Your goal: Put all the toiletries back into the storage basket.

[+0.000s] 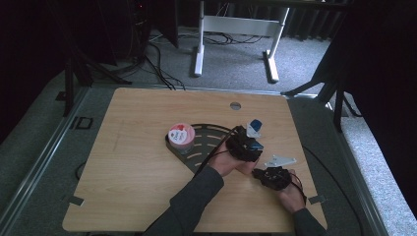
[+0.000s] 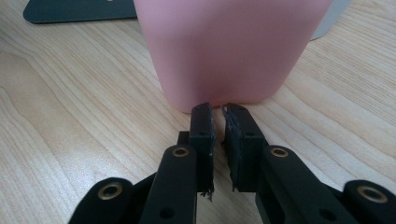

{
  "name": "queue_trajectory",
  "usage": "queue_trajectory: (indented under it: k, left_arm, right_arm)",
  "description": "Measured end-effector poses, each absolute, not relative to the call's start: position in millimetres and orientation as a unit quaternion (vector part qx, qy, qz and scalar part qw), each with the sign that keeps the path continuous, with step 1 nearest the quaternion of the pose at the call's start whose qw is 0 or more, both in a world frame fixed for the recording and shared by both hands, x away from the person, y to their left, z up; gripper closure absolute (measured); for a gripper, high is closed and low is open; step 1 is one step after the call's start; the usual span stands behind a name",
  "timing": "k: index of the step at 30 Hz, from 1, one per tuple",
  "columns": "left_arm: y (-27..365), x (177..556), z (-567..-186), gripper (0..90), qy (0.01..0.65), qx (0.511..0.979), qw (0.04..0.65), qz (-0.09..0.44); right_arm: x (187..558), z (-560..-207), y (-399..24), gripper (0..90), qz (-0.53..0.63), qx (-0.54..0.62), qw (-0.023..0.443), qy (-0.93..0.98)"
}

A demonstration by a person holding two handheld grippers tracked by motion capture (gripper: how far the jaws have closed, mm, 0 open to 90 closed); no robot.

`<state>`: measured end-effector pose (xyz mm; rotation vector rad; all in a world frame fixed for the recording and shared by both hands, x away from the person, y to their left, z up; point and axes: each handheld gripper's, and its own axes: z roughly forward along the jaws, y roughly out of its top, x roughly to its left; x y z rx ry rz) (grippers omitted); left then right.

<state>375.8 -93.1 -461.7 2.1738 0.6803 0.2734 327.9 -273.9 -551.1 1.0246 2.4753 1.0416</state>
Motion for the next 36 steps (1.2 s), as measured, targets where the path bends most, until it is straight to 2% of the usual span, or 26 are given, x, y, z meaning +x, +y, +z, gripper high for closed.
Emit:
queue_trajectory:
  k: [12, 20, 36]
  left_arm:
    - [-94.5, 378.2, -462.9, 44.9, 0.282, 0.86, 0.411, 0.114]
    - [-95.0, 376.9, -462.4, 51.6, 0.273, 0.859, 0.418, 0.111]
    - [-97.2, 370.8, -460.2, 52.9, 0.256, 0.866, 0.409, 0.128]
  right_arm:
    - [327.5, -551.1, -273.8, 81.2, 0.359, 0.353, 0.134, 0.854]
    - [327.3, -551.0, -273.8, 81.1, 0.359, 0.352, 0.134, 0.854]
    - [326.9, -551.2, -274.1, 80.8, 0.359, 0.351, 0.133, 0.854]
